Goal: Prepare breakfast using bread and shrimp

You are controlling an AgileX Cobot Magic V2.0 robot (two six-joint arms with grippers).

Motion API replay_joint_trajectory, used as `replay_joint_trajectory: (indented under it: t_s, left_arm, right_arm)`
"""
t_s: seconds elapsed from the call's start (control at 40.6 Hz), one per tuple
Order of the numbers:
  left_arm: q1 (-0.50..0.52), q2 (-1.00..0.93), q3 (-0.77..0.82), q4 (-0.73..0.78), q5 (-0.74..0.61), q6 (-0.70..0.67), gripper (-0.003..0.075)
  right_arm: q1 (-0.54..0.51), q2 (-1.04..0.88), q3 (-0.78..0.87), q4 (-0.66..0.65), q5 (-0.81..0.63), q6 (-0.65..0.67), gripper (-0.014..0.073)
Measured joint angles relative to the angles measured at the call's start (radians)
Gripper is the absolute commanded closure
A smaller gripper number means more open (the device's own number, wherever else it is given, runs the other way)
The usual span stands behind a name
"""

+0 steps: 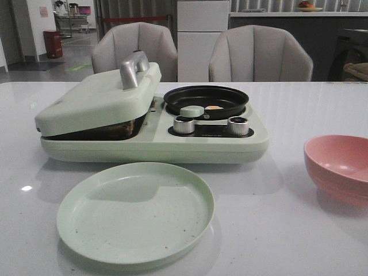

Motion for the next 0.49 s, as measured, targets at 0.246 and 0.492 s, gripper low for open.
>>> replay_joint_trajectory:
  t_s: [0.246, 0.492]
  left_arm:
    - [0.000, 0.000, 0.000, 0.000, 0.000, 0.000, 0.0619]
    - [0.000, 0.000, 0.000, 0.000, 0.000, 0.000, 0.0619]
  right_arm:
    - [-0.029, 0.000, 0.000, -0.114, 0.000, 0.171, 0.0559]
    - [-0.029, 0.000, 0.000, -0.154, -0.030, 0.203, 0.0559]
